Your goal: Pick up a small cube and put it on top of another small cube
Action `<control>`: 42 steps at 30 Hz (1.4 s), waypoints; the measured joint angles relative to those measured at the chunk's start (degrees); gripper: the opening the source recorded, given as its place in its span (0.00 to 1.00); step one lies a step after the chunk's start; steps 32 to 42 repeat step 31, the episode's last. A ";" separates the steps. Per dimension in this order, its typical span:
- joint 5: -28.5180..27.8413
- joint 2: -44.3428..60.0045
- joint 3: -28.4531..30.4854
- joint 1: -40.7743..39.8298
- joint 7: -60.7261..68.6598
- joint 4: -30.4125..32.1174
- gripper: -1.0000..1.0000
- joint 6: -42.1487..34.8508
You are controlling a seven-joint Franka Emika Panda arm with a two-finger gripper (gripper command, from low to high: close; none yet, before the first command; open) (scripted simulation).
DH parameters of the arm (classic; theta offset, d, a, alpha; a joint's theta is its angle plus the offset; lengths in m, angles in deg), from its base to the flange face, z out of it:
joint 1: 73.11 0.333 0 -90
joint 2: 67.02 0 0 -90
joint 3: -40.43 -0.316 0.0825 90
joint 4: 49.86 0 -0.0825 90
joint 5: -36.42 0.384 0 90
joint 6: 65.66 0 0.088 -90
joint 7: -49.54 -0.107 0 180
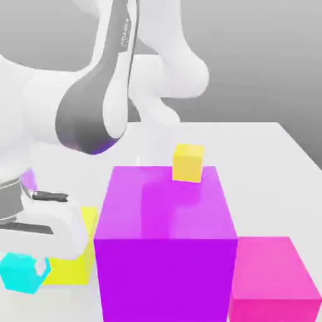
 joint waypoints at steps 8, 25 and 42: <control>-2.15 -16.70 -3.45 5.91 -1.68 8.73 0.00 -7.82; -0.54 -47.84 -11.97 13.76 -0.31 28.17 0.00 -19.44; -0.12 -46.30 -12.49 13.80 -0.11 32.74 1.00 -13.32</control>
